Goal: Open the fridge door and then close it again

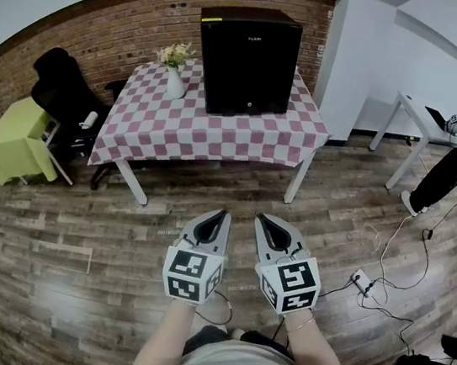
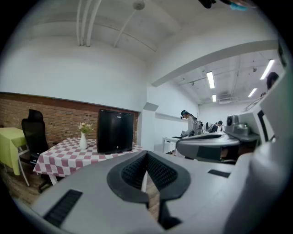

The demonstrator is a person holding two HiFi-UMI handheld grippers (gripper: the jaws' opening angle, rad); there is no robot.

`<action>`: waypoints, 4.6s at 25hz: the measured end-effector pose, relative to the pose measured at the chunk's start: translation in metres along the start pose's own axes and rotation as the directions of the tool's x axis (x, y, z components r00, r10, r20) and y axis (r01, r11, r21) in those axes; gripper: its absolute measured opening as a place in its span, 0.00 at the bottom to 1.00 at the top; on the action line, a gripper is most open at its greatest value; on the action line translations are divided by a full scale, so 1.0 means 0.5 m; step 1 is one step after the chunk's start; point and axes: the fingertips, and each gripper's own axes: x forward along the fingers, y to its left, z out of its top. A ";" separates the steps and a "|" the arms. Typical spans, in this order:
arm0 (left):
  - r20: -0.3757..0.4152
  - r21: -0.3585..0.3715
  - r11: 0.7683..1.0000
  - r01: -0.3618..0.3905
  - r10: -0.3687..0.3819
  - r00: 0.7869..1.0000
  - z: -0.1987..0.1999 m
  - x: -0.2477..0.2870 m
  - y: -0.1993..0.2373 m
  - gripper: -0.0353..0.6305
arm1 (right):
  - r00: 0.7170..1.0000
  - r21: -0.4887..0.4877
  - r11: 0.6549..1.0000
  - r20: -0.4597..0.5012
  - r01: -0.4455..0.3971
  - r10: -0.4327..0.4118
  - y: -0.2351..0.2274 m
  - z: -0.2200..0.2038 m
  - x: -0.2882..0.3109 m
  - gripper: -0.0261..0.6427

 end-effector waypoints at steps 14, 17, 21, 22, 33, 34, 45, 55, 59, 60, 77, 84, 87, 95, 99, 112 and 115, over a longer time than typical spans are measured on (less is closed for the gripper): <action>0.010 -0.033 0.999 0.026 -0.026 1.000 -0.010 -0.027 -0.023 0.06 | 0.999 0.071 0.997 0.027 -0.031 0.029 0.016 -0.010 -0.012 0.03; 0.036 -0.036 0.999 0.022 -0.021 0.999 -0.002 -0.024 -0.023 0.06 | 0.999 0.051 0.998 0.035 -0.042 0.040 0.010 -0.006 -0.017 0.03; 0.045 -0.023 1.000 -0.020 0.021 0.999 0.000 -0.013 -0.029 0.06 | 0.998 0.028 0.998 0.035 -0.056 0.055 -0.012 -0.010 -0.031 0.03; 0.048 -0.021 1.000 -0.024 0.025 0.999 0.000 -0.008 -0.034 0.06 | 0.998 0.030 0.998 0.038 -0.059 0.058 -0.020 -0.011 -0.034 0.03; 0.039 -0.033 0.998 -0.056 0.057 0.998 -0.007 0.072 -0.003 0.07 | 0.996 0.059 0.995 0.050 -0.077 0.074 -0.086 -0.022 0.023 0.13; 0.036 -0.034 0.998 -0.051 0.053 0.998 -0.010 0.086 0.005 0.07 | 0.996 0.060 0.995 0.050 -0.077 0.074 -0.093 -0.024 0.038 0.13; 0.024 -0.042 0.999 -0.007 0.008 1.000 0.023 0.267 0.198 0.15 | 0.998 0.053 0.997 0.033 -0.062 0.061 -0.161 0.002 0.299 0.16; 0.020 -0.028 0.998 0.060 -0.059 0.998 0.063 0.406 0.375 0.15 | 1.000 0.076 0.997 0.020 0.011 -0.013 -0.216 0.022 0.505 0.18; -0.001 -0.057 0.996 0.061 -0.062 0.998 0.042 0.434 0.415 0.15 | 1.000 0.088 0.996 -0.008 0.015 -0.015 -0.222 0.004 0.545 0.18; -0.008 -0.058 0.996 0.061 -0.062 0.998 0.036 0.439 0.422 0.15 | 1.000 0.092 0.996 -0.011 0.015 -0.014 -0.222 0.001 0.553 0.19; 0.015 -0.024 1.000 -0.012 0.013 1.000 0.089 0.622 0.561 0.15 | 0.999 0.085 0.996 0.033 -0.002 -0.001 -0.369 0.032 0.768 0.19; 0.041 -0.004 0.998 -0.067 0.068 0.997 0.151 0.769 0.632 0.15 | 0.997 0.064 0.997 0.061 -0.040 0.036 -0.488 0.071 0.909 0.17; 0.041 -0.011 0.995 -0.100 0.100 0.994 0.167 0.820 0.663 0.15 | 0.995 0.060 0.996 0.069 -0.073 0.069 -0.522 0.087 0.963 0.17; 0.068 -0.037 0.987 -0.158 0.160 0.985 0.176 0.901 0.699 0.15 | 0.988 0.078 0.986 0.059 -0.148 0.144 -0.578 0.072 1.050 0.20; 0.049 -0.028 0.985 -0.167 0.169 0.984 0.171 0.921 0.714 0.15 | 0.989 0.096 0.985 0.053 -0.146 0.141 -0.597 0.060 1.073 0.20; 0.062 -0.035 0.981 -0.190 0.192 0.980 0.200 0.957 0.800 0.15 | 0.992 -0.001 0.993 0.043 -0.118 0.118 -0.614 0.108 1.126 0.20; 0.056 -0.001 0.985 -0.173 0.173 0.983 0.211 0.963 0.816 0.15 | 0.992 -0.042 0.993 0.058 -0.112 0.114 -0.614 0.135 1.141 0.21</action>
